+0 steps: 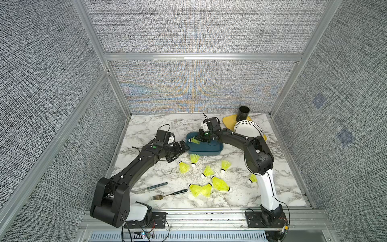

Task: Put the shuttlecocks into the storage box
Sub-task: Place the shuttlecock in the storage box, then pick up the shuttlecock at the center of the board.

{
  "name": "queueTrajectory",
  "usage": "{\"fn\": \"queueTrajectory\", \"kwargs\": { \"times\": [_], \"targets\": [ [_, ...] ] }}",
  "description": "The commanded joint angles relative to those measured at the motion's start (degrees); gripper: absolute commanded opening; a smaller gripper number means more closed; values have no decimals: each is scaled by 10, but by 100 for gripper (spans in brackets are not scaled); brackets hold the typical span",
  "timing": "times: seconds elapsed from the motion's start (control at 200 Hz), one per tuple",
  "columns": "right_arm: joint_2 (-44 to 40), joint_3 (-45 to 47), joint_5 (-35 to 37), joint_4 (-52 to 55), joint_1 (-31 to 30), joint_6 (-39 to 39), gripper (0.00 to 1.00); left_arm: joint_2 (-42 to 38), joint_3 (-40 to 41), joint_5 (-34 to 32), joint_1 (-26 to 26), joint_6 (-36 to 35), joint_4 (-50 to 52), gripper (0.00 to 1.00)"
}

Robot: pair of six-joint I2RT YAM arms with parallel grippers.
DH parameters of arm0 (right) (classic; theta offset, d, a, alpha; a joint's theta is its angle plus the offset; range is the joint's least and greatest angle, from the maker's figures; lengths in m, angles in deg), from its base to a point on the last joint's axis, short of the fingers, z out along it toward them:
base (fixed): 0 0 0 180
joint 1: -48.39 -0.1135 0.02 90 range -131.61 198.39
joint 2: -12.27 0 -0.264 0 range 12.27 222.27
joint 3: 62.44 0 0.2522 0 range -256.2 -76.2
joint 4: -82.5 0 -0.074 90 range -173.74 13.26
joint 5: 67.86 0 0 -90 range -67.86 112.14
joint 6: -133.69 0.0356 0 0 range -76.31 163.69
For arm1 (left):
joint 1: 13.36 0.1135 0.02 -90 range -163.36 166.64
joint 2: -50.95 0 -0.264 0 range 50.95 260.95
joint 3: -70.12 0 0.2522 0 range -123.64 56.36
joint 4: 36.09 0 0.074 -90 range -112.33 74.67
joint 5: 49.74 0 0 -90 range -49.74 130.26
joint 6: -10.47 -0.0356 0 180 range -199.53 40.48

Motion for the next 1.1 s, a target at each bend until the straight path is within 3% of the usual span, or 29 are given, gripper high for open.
{"fn": "queueTrajectory", "kwargs": {
  "times": [0.0, 0.115, 0.225, 0.846, 1.096],
  "targets": [
    [-6, -7, 11, 17, -1, -21, 25, -9, 6, 5, 0, -2, -7, 100],
    [-21, -7, 18, 31, -1, -33, 38, -17, 16, 6, 0, -1, -6, 100],
    [-36, -6, 22, 43, -1, -43, 43, -25, 24, 8, -1, -1, -4, 100],
    [-199, 95, 73, 88, 9, -89, 45, -66, 49, 26, -2, -4, 18, 100],
    [-310, 183, 81, 115, 16, -123, 45, -83, 47, 25, -44, -12, 42, 100]
  ]
}}
